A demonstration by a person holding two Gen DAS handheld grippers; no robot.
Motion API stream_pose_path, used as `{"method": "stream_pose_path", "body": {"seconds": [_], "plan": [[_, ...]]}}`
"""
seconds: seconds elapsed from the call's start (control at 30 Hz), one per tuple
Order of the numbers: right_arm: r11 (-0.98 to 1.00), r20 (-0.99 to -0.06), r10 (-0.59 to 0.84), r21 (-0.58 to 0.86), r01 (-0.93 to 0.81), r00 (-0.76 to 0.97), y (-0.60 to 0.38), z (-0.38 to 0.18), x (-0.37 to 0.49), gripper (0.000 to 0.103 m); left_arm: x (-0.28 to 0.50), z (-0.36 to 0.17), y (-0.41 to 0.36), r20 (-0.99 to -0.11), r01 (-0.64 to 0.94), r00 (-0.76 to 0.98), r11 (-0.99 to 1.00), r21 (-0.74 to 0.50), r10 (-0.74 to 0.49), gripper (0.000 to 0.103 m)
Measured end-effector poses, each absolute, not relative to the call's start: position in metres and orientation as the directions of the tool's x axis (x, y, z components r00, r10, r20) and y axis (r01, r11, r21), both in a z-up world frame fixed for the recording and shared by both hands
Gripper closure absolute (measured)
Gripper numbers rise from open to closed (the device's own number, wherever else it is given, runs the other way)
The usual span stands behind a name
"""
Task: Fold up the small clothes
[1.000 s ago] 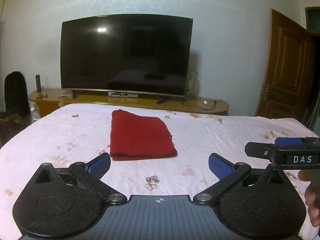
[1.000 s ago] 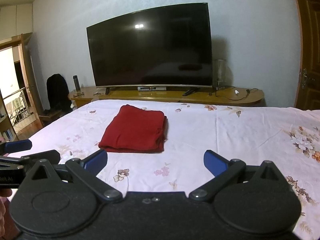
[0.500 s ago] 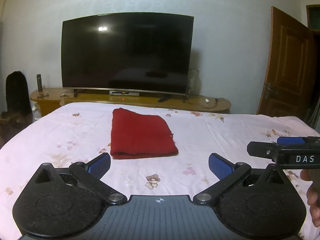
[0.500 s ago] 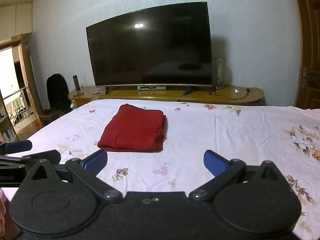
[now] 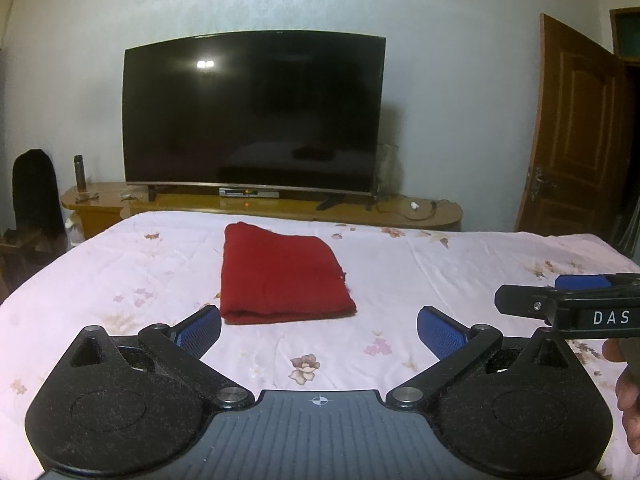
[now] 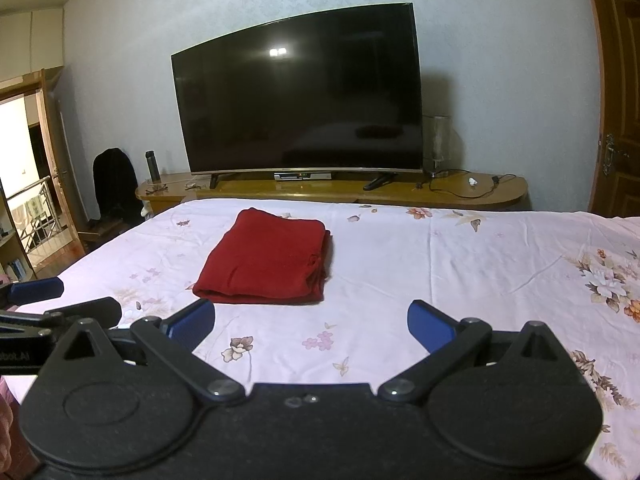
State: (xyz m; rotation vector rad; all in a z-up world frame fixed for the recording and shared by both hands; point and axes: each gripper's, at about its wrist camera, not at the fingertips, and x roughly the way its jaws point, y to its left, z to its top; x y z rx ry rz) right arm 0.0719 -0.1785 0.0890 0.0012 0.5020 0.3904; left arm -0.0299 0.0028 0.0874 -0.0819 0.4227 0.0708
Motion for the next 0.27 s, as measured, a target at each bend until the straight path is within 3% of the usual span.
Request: {"method": "stream_pose_path", "body": {"seconds": [0.27], "plan": [[0.925, -0.466, 0.368, 0.098, -0.367, 0.805, -0.1811, 0.0876, 0.0714, 0.001, -0.0333, 0.0884, 0.0051, -0.398, -0.099, 0.915, 0.993, -0.062, 0.066, 0.0]]}}
